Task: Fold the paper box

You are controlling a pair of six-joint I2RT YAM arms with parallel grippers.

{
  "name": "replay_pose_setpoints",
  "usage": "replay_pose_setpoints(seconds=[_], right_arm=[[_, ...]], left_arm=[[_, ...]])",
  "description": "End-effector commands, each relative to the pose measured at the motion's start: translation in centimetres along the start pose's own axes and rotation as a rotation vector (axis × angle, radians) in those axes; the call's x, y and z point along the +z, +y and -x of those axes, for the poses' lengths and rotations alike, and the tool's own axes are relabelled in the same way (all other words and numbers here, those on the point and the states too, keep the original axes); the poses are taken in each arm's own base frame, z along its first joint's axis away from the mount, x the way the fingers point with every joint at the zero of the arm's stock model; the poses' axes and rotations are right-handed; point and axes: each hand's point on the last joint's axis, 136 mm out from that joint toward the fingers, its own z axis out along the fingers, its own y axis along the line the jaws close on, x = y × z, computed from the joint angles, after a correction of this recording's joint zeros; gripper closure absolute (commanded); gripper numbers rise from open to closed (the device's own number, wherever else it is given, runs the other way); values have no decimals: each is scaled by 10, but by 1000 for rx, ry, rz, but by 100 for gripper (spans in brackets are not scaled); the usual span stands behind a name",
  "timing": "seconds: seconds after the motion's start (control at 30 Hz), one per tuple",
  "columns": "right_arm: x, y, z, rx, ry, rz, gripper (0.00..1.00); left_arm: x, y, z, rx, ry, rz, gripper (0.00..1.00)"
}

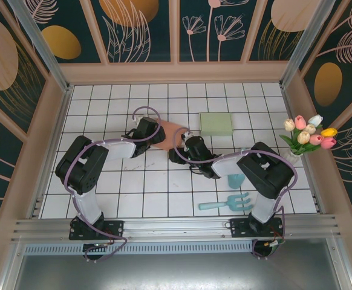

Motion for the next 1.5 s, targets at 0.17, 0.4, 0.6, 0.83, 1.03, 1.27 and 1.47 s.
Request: replay_pose_setpoints(seconds=[0.17,0.4,0.6,0.83,1.03,1.27,1.47], right_arm=[[5,2,9,-53,-11,-5,52],[9,0,13,-104,-20,-24,52],[12,-6,14,-136,-19,-60,52],[14,-15,14,-162,-24,-110,53],[15,-23,14,-187,-31,-139,54],[17,-35,14,-215,-50,-187,55],[17,-42,18,-220,-85,-189,56]], left_arm=[[4,32,-39,54,122,101,22],[5,32,-40,55,125,98,23],[4,32,-40,55,123,99,23],[4,33,-41,59,126,99,23],[7,33,-43,61,132,99,25],[11,35,-48,66,143,103,29],[15,41,-54,73,154,122,29]])
